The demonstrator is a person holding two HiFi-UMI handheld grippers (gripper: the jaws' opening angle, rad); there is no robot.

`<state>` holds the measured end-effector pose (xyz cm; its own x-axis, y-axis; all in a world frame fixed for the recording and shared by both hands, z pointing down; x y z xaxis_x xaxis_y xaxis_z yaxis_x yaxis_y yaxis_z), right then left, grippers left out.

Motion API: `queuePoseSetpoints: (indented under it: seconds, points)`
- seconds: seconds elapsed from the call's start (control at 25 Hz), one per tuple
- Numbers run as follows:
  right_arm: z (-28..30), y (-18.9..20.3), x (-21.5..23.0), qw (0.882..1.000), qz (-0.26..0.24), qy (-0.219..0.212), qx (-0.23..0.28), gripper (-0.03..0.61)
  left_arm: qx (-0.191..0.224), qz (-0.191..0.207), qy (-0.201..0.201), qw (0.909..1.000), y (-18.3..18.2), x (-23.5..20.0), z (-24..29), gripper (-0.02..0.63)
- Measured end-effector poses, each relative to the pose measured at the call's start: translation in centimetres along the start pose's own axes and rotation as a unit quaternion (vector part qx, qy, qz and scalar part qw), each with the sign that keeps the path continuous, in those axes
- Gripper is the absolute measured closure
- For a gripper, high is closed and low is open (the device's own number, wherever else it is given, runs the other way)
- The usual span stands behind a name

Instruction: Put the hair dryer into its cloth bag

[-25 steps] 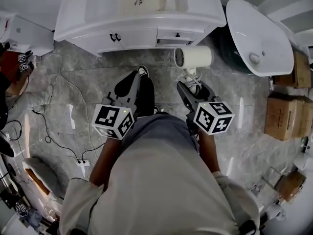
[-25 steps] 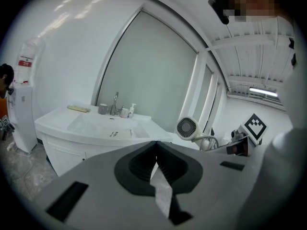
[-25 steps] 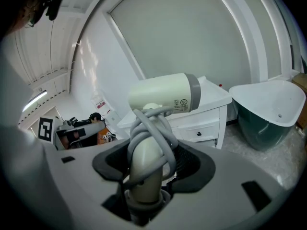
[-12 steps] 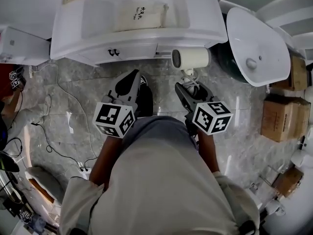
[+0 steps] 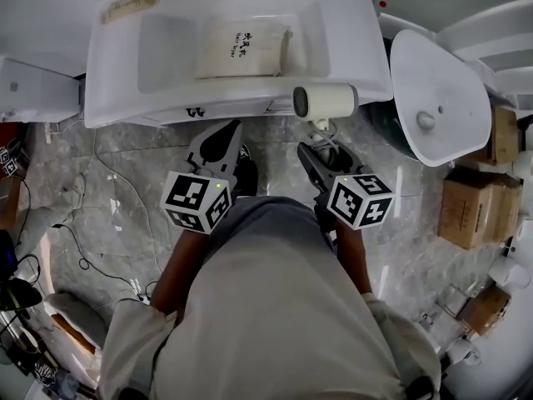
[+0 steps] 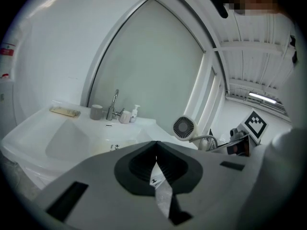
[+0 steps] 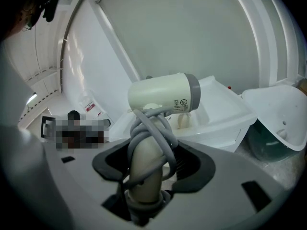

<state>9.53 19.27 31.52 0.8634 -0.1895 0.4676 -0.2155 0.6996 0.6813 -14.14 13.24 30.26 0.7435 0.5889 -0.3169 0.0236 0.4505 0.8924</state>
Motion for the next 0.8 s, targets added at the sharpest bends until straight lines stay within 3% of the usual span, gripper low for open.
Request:
queuePoseSetpoints:
  seconds: [0.36, 0.8]
  points:
    - [4.2, -3.9, 0.9, 1.0, 0.005, 0.015, 0.0, 0.328, -0.013, -0.007, 0.014, 0.9998, -1.9, -3.9, 4.4, 0.614]
    - [4.8, -6.0, 2.3, 0.999, 0.009, 0.043, -0.001, 0.328, -0.03, -0.013, 0.03, 0.999, -2.5, -5.4, 7.7, 0.614]
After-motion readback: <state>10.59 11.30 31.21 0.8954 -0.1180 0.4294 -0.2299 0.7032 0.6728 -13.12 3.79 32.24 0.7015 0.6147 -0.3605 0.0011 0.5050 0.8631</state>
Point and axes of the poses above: the fingertips, and each gripper's own axes: z forward along the fingers, x to its right, y out of its underside, the point moved 9 cm from there along -z, backward along the fingers, and after that the axes turned 3 degrees about -y, right-handed, at the moved point
